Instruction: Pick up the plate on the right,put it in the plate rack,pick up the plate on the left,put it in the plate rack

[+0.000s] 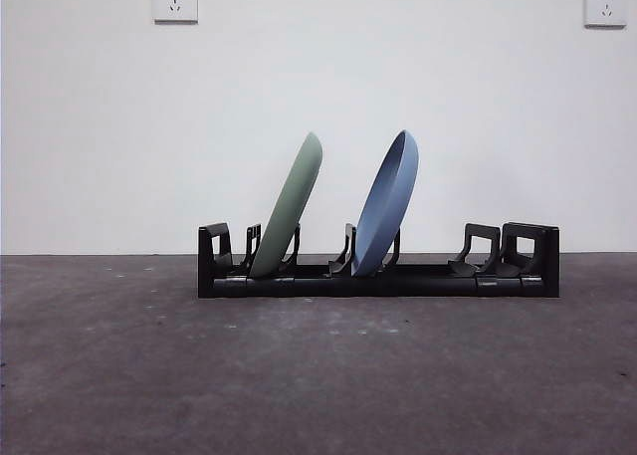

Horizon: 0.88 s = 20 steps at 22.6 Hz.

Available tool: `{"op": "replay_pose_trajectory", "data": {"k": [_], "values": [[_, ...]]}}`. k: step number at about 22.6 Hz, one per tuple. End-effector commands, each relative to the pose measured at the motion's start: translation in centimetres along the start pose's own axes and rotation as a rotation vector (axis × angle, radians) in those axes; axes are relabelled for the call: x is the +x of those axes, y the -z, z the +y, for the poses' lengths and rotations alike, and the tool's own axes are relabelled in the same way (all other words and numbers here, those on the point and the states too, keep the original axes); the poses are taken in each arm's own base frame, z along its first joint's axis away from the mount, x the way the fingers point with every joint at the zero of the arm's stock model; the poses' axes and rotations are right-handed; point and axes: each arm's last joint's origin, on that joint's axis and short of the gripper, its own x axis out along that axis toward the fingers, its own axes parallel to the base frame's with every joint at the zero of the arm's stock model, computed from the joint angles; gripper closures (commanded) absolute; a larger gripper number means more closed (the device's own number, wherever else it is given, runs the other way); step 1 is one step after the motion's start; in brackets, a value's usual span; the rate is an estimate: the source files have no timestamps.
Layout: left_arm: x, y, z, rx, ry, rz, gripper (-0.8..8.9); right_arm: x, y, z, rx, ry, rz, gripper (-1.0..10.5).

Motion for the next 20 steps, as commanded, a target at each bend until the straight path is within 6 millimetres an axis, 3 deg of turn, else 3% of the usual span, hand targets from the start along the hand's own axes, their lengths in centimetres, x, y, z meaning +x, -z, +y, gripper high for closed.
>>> {"op": "replay_pose_trajectory", "data": {"k": [1, 14, 17, 20], "values": [[0.1, 0.2, 0.0, -0.014, -0.002, -0.005, 8.17, 0.2, 0.1, 0.0, 0.004, 0.001, 0.003, 9.4], [0.1, 0.2, 0.0, -0.015, -0.004, -0.002, 8.17, 0.2, 0.1, 0.0, 0.004, 0.001, 0.003, 9.4], [0.1, 0.2, 0.0, -0.014, -0.004, -0.002, 8.17, -1.9, 0.1, -0.3, 0.005, 0.097, -0.040, 9.4], [0.1, 0.2, 0.0, -0.015, -0.004, -0.002, 8.17, -5.9, 0.2, 0.3, -0.071, 0.162, -0.142, 9.4]]}}
